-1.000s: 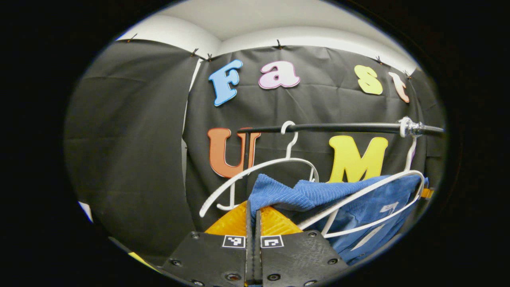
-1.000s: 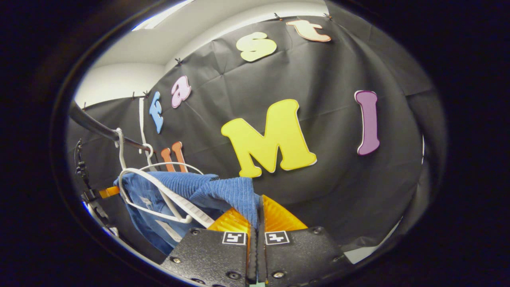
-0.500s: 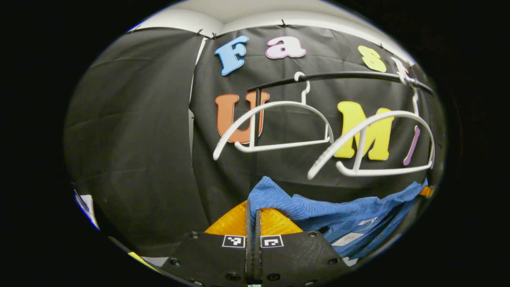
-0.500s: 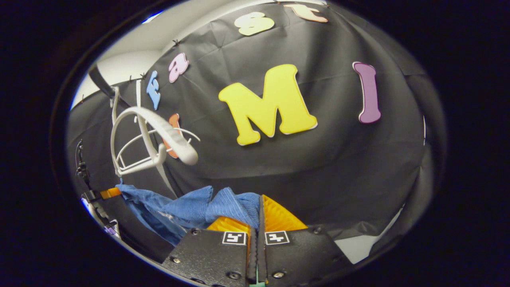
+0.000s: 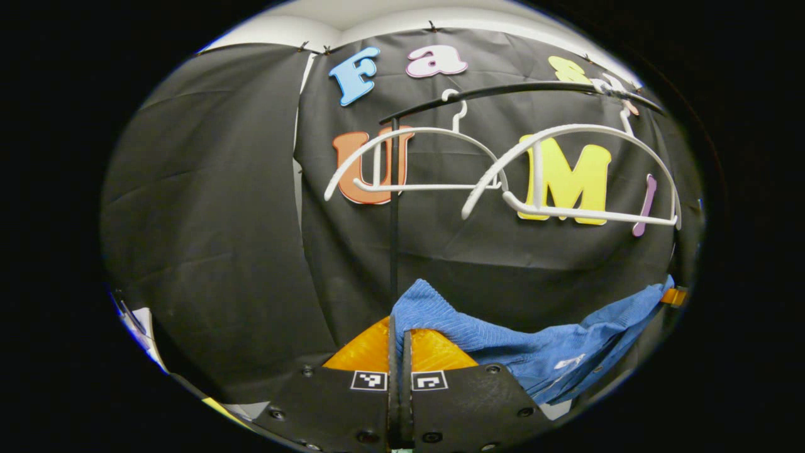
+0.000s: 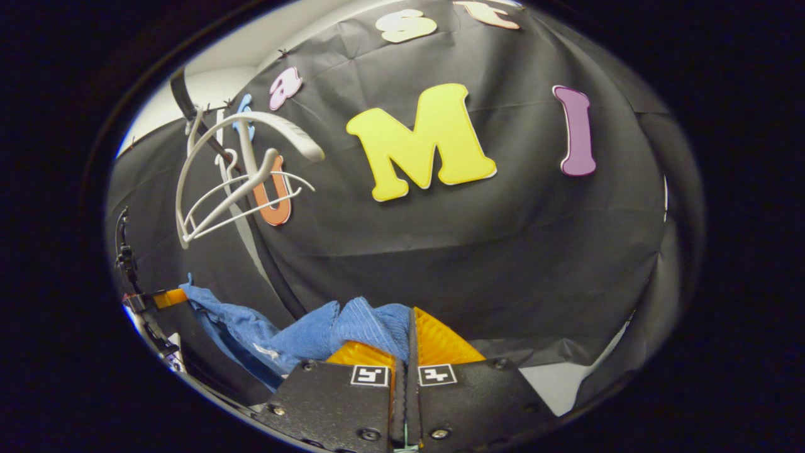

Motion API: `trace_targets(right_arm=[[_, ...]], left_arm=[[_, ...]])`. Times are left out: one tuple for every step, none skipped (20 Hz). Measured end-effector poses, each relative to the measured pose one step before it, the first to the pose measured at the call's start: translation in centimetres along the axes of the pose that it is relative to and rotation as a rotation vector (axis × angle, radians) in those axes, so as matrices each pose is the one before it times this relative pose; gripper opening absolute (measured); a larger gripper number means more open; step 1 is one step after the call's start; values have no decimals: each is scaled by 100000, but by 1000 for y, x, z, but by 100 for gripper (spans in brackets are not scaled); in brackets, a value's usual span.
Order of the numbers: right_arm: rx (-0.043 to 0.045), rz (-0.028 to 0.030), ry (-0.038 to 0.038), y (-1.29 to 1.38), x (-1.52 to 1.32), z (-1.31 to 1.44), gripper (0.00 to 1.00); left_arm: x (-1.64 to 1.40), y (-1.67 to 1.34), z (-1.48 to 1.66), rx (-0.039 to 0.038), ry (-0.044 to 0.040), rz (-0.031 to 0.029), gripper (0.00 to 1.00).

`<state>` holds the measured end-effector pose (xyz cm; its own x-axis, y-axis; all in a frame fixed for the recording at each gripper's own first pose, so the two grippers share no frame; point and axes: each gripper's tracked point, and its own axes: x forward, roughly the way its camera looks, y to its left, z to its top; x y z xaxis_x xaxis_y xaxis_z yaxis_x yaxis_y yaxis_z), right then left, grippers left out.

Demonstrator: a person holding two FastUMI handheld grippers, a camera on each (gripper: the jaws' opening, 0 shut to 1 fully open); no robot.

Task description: Grasp the clothes on the hanger with both hands and then place them into the laundry hamper below.

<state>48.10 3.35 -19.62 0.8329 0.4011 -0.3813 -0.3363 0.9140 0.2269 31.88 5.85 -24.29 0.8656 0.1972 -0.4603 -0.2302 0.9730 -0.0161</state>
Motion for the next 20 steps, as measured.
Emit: trace_targets(right_arm=[[-163, 1161, -689, 945, -466, 110, 5], [-788, 988, -514, 1054, -403, 45, 5], [-874, 1364, -525, 1206, -416, 61, 5], [-594, 1470, 33, 1290, -352, 35, 5], [-554, 1823, 28, 1286, -358, -114, 5], [-94, 1615, -198, 1313, -234, 70, 5], [483, 1827, -57, 1435, -256, 131, 5], [568, 1706, -257, 1458, -243, 59, 5], [37, 1766, -93, 1656, -142, -34, 4], [-703, 1429, 112, 1405, -88, -156, 4], [-883, 1254, 156, 1301, -52, -329, 5], [-747, 878, 795, 1271, -20, -423, 5], [98, 308, 711, 1087, -92, -503, 5], [753, 692, 827, 1111, 47, -545, 5], [-82, 488, 702, 1105, -239, -709, 4], [-552, 413, 378, 894, -29, -528, 5], [-539, 748, 257, 845, -102, -586, 5], [-842, 831, 1287, 724, 81, -918, 5], [-694, 273, 1340, 371, 35, -1312, 4], [-321, -319, 967, 83, 117, -970, 4]], left_arm=[[-414, -265, 270, 103, -220, -111, 0], [-600, -541, 135, -300, -76, -1083, 5], [-649, -729, 88, -251, -31, -1418, 0], [-500, -819, 85, 418, 283, -1364, 0], [-404, -756, 148, 963, 263, -1387, 0], [-359, -945, 222, 1402, -215, -1812, 0], [-307, -868, 44, 1606, 410, -1786, 0], [-352, -970, -87, 962, 494, -1959, 0], [-456, -910, -90, 584, 193, -2314, 0], [-305, -1008, 74, 656, -95, -2246, 0], [-279, -1140, 64, 661, -25, -2506, 0], [-231, -1164, -53, 399, -248, -2578, 0], [-3, -971, -194, 1096, 406, -2766, 0], [-135, -665, -247, 908, 296, -1919, 0], [-233, -516, -213, 527, 326, -2234, 0], [-166, -457, -336, 566, 282, -1871, 0], [-143, -488, -360, 276, 569, -2171, 0], [-63, -492, -550, -127, 472, -2413, 0], [-94, -521, -816, 70, 590, -2541, 0], [-20, -519, -983, 566, 559, -2355, 0]])
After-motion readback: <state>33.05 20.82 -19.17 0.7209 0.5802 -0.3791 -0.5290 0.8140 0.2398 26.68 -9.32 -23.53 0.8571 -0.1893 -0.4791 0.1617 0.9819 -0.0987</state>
